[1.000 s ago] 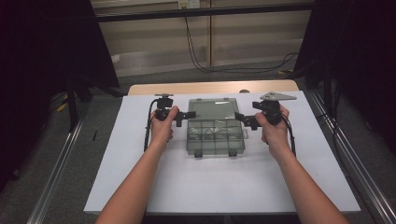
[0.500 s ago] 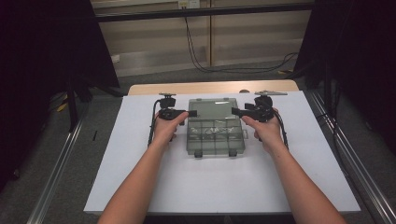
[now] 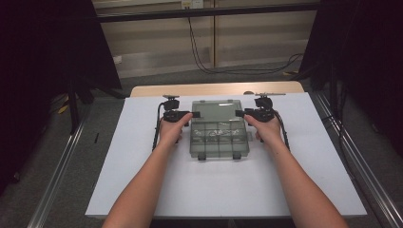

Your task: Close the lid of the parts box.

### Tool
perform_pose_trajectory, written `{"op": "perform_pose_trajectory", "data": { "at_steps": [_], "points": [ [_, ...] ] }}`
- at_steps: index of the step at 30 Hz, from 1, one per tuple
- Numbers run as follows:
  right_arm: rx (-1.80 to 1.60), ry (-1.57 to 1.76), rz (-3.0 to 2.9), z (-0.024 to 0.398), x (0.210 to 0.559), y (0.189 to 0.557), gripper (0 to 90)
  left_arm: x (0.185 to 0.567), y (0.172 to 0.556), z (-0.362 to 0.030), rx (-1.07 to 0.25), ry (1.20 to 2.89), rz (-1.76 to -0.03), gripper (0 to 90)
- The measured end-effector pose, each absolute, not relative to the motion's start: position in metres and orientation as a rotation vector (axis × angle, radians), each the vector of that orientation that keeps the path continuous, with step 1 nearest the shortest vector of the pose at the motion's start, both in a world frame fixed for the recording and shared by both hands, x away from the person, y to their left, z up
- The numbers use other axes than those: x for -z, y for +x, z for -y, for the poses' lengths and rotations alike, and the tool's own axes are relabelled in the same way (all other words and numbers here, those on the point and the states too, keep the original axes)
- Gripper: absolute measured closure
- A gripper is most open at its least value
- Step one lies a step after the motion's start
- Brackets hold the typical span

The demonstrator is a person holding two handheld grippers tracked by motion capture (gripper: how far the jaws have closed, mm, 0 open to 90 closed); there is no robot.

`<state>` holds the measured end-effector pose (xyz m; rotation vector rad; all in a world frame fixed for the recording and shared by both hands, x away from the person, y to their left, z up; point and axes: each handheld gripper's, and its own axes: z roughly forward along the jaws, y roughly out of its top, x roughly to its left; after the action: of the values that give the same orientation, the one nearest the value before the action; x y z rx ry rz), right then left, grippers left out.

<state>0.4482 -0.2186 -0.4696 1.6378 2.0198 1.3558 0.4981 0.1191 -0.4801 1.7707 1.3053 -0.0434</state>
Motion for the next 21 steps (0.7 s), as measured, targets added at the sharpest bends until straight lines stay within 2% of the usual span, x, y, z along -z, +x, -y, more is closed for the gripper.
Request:
{"op": "perform_pose_trajectory", "data": {
  "at_steps": [9,14,17,21],
  "points": [
    [-1.383,1.715,-2.024,0.218,0.485,0.455,45.9,0.486,0.499,-0.112,0.065,1.772,-1.305,35.5],
    [-1.365,1.768,-2.045,0.217,0.494,0.459,41.8,0.486,0.497,-0.107,0.052,1.814,-1.303,36.8],
    [-1.407,1.805,-2.033,0.219,0.496,0.459,44.5,0.487,0.496,-0.106,0.071,1.826,-1.285,42.6],
    [-1.412,1.764,-2.058,0.219,0.493,0.458,51.3,0.482,0.493,-0.106,-0.004,1.830,-1.262,48.9]
  ]
}}
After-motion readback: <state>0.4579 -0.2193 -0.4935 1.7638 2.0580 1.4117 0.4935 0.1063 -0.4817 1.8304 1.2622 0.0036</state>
